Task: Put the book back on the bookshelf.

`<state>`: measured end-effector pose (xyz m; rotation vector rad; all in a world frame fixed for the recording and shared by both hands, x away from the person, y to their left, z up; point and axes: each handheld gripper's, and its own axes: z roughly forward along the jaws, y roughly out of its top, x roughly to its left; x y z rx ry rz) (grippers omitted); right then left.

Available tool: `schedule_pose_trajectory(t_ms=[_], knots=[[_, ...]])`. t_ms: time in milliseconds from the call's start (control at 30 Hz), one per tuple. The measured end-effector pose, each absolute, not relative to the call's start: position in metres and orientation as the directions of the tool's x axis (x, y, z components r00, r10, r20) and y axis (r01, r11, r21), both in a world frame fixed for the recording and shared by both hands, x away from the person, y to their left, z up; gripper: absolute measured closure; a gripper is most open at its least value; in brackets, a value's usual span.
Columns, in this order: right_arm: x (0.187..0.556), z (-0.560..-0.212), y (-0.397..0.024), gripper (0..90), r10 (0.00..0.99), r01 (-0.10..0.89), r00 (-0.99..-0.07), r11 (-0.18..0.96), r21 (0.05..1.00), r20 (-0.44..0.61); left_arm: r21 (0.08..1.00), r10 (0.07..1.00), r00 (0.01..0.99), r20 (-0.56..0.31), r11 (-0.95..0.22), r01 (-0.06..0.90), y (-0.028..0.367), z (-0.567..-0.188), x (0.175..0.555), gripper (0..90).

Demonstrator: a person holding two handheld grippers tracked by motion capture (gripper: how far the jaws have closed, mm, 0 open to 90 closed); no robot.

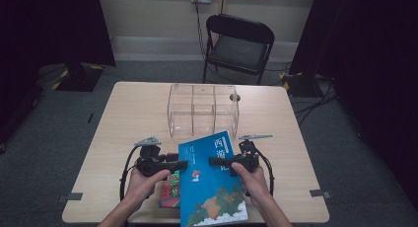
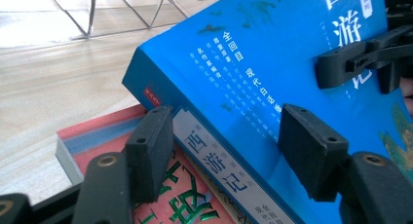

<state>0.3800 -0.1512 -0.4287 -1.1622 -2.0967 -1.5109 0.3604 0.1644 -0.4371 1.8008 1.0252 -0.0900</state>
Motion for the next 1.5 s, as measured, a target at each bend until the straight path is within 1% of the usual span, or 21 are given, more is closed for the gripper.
schedule_pose_trajectory(t_ms=[67,133,167,200,267,433,600,833,1000,1033,1133,1200,1267,1300,1333,1500], knots=[[0.377,-0.427,-0.150,81.3,0.437,0.733,-0.645,0.119,0.670,0.627,0.725,0.590,0.640,-0.492,-0.130,0.677,0.164,-0.438,0.361,31.9],[0.374,-0.426,-0.150,81.4,0.441,0.702,-0.671,0.119,0.702,0.596,0.725,0.580,0.644,-0.498,-0.129,0.677,0.164,-0.438,0.361,30.3],[0.371,-0.424,-0.151,81.4,0.440,0.674,-0.693,0.115,0.730,0.571,0.725,0.578,0.645,-0.500,-0.127,0.677,0.163,-0.438,0.361,27.9],[0.371,-0.424,-0.151,81.4,0.440,0.674,-0.693,0.115,0.730,0.571,0.724,0.577,0.644,-0.502,-0.126,0.678,0.164,-0.438,0.361,27.9],[0.367,-0.422,-0.151,81.5,0.441,0.650,-0.708,0.105,0.752,0.551,0.724,0.567,0.643,-0.514,-0.115,0.680,0.164,-0.438,0.361,25.2],[0.358,-0.412,-0.154,81.9,0.434,0.618,-0.728,0.078,0.782,0.531,0.739,0.529,0.664,-0.529,-0.098,0.667,0.164,-0.435,0.360,23.7],[0.354,-0.406,-0.154,82.0,0.436,0.597,-0.739,0.073,0.799,0.513,0.748,0.505,0.683,-0.528,-0.106,0.656,0.160,-0.433,0.358,23.4],[0.349,-0.398,-0.154,82.1,0.432,0.570,-0.757,0.068,0.819,0.490,0.768,0.489,0.709,-0.508,-0.115,0.630,0.156,-0.429,0.355,21.3],[0.345,-0.390,-0.153,82.2,0.429,0.548,-0.768,0.058,0.834,0.475,0.769,0.445,0.724,-0.527,-0.113,0.629,0.152,-0.428,0.355,20.8],[0.344,-0.388,-0.153,82.4,0.431,0.543,-0.769,0.052,0.838,0.471,0.768,0.424,0.733,-0.532,-0.124,0.629,0.149,-0.428,0.355,20.2],[0.344,-0.382,-0.152,82.5,0.421,0.526,-0.780,0.042,0.850,0.462,0.770,0.400,0.747,-0.531,-0.141,0.622,0.143,-0.426,0.352,17.0],[0.344,-0.378,-0.152,82.6,0.414,0.518,-0.786,0.038,0.854,0.458,0.777,0.377,0.764,-0.524,-0.155,0.610,0.140,-0.425,0.351,16.3],[0.343,-0.375,-0.151,82.6,0.409,0.506,-0.795,0.038,0.862,0.449,0.785,0.376,0.770,-0.516,-0.153,0.600,0.138,-0.424,0.350,15.5],[0.343,-0.373,-0.150,82.6,0.407,0.500,-0.798,0.037,0.865,0.443,0.785,0.368,0.773,-0.517,-0.156,0.599,0.137,-0.422,0.350,15.4],[0.342,-0.371,-0.149,82.7,0.406,0.497,-0.800,0.035,0.867,0.442,0.784,0.361,0.772,-0.523,-0.152,0.602,0.137,-0.420,0.351,17.2],[0.341,-0.360,-0.148,83.0,0.397,0.462,-0.816,0.012,0.887,0.420,0.814,0.371,0.793,-0.483,-0.142,0.563,0.142,-0.406,0.351,24.7]])
